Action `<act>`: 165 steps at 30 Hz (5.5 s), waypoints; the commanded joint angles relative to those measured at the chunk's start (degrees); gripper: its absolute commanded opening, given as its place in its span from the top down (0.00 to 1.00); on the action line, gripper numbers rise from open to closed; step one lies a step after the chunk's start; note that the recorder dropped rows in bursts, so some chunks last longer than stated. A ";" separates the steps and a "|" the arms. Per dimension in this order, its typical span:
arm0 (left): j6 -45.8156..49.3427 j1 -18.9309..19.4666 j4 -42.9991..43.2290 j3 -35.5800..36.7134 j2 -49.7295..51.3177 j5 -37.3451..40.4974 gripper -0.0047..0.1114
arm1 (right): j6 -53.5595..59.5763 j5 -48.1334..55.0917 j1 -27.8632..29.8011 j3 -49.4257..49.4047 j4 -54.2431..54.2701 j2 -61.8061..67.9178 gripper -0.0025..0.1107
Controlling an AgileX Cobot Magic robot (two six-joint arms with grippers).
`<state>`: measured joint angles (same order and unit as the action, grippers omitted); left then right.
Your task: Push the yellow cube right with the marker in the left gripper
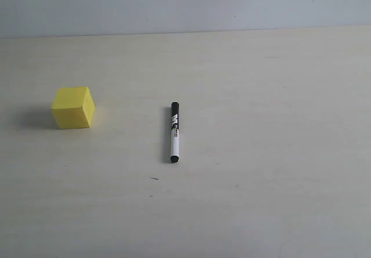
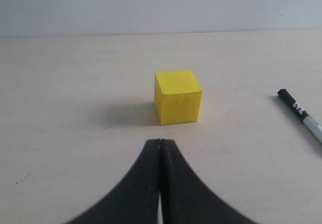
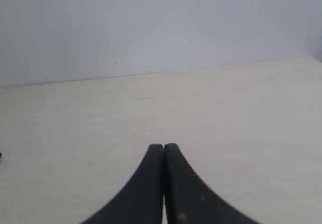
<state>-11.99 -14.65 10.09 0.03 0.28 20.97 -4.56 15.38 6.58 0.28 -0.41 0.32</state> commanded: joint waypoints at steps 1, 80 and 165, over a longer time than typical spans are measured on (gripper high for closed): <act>-0.22 0.10 -0.20 -0.03 -0.28 -0.29 0.96 | 0.00 -0.70 0.24 -0.28 0.10 -0.32 0.98; -26.53 -35.12 -2.39 -89.51 117.41 40.31 0.91 | 0.00 -0.25 0.08 -0.28 0.41 -0.32 0.98; 10.97 11.74 8.06 -54.62 70.32 34.48 0.96 | 0.00 -0.49 0.08 -0.28 0.41 -0.32 0.98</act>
<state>-4.09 -3.37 17.99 -54.87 68.92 60.44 -4.56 15.39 6.58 0.28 0.00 0.32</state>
